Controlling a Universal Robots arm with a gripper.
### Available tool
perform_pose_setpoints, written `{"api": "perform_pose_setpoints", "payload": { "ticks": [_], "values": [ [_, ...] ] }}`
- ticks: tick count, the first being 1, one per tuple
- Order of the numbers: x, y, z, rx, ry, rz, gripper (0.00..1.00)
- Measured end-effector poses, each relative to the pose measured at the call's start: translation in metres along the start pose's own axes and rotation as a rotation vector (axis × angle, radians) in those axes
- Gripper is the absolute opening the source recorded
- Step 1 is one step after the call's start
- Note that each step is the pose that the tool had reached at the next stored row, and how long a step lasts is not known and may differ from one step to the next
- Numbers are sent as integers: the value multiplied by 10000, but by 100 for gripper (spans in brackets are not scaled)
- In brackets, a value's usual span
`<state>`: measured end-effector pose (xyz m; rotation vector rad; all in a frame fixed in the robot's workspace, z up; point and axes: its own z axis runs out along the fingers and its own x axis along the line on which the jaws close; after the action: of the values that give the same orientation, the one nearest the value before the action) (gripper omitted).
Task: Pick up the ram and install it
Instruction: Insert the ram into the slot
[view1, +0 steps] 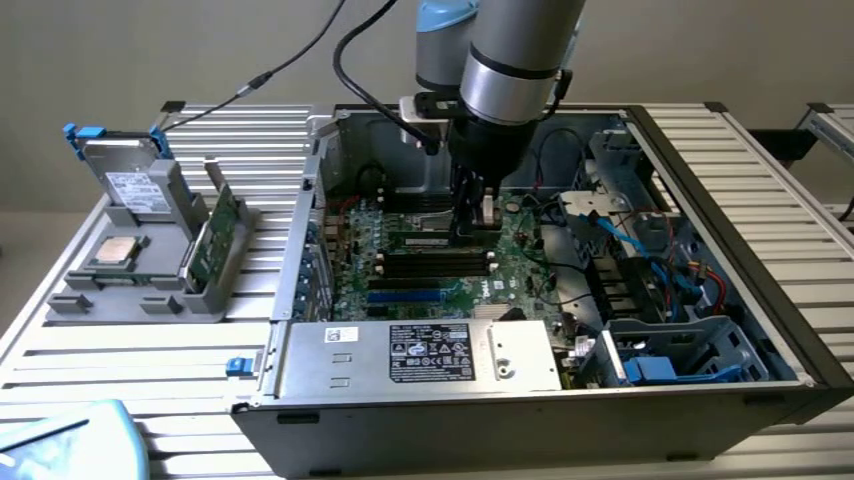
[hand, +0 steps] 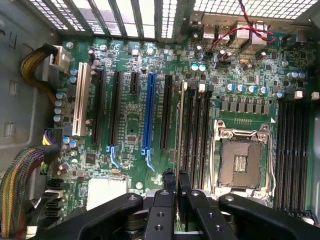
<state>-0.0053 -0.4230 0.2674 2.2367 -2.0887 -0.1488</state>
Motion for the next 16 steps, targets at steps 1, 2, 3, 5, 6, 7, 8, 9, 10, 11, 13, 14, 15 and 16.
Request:
{"api": "perform_pose_setpoints", "payload": {
  "ticks": [1, 2, 3, 5, 6, 7, 8, 9, 10, 11, 13, 14, 15, 16],
  "values": [
    [-8, -3, 18, 0, 0, 0, 14],
    [-18, -6, 36, 0, 1, 1, 14],
    [-30, -9, 54, -1, 4, 1, 14],
    [-57, -14, 82, -1, 28, 4, 14],
    [-73, -16, 93, 2, 52, 7, 14],
    [-90, -15, 102, 7, 84, 10, 14],
    [-103, -10, 110, 14, 122, 14, 14],
    [-114, 0, 118, 27, 165, 20, 14],
    [-124, 13, 125, 42, 215, 26, 14],
    [-132, 27, 132, 54, 274, 33, 14],
    [-146, 45, 146, 67, 404, 49, 14],
    [-148, 45, 154, 70, 455, 55, 14],
    [-149, 43, 163, 73, 496, 59, 14],
    [-151, 42, 172, 79, 531, 61, 14]
  ]
}}
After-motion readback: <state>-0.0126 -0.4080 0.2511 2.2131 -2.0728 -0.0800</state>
